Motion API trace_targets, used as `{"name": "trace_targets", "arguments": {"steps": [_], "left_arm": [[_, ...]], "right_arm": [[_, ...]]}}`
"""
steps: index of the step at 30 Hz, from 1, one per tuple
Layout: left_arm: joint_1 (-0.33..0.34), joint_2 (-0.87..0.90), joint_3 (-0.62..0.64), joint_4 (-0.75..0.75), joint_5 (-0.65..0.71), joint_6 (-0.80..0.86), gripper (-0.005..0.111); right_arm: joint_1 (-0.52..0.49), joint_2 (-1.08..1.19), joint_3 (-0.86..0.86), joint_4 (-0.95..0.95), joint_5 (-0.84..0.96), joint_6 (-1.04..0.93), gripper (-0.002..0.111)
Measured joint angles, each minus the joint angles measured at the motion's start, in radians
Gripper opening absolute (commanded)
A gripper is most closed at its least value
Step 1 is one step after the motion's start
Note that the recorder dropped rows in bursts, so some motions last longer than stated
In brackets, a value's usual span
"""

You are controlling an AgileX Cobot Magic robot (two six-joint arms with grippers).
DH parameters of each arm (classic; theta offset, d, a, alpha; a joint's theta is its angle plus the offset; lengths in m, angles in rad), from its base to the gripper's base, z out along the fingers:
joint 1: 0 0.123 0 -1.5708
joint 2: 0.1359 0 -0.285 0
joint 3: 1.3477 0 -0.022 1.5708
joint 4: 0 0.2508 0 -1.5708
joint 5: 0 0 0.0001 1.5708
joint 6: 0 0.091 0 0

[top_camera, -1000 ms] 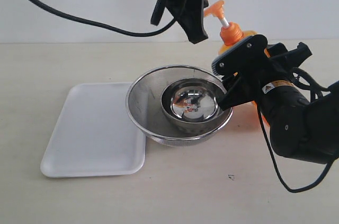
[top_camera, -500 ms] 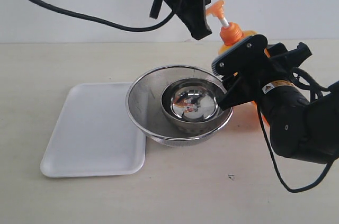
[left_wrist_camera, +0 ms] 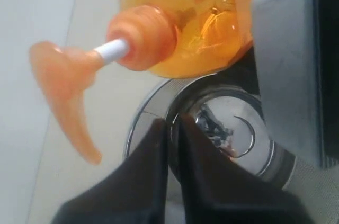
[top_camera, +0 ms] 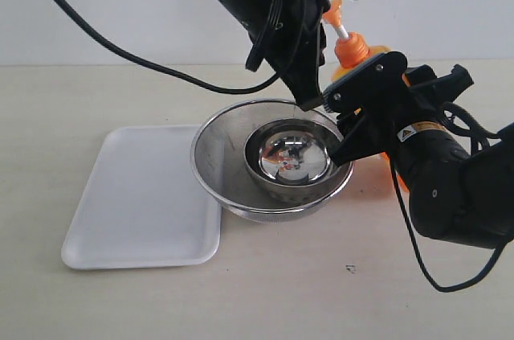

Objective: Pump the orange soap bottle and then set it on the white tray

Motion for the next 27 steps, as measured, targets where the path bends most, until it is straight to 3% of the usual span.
{"name": "trace_targets", "arguments": {"steps": [9,27], "left_arm": [[0.000,0.000,0.000,0.088,-0.022,-0.043,0.005],[0.000,0.000,0.000,0.083,-0.025,-0.059,0.005]], "right_arm": [[0.000,0.000,0.000,0.000,0.000,0.002,0.000],[0.000,0.000,0.000,0.000,0.000,0.004,0.000]]}}
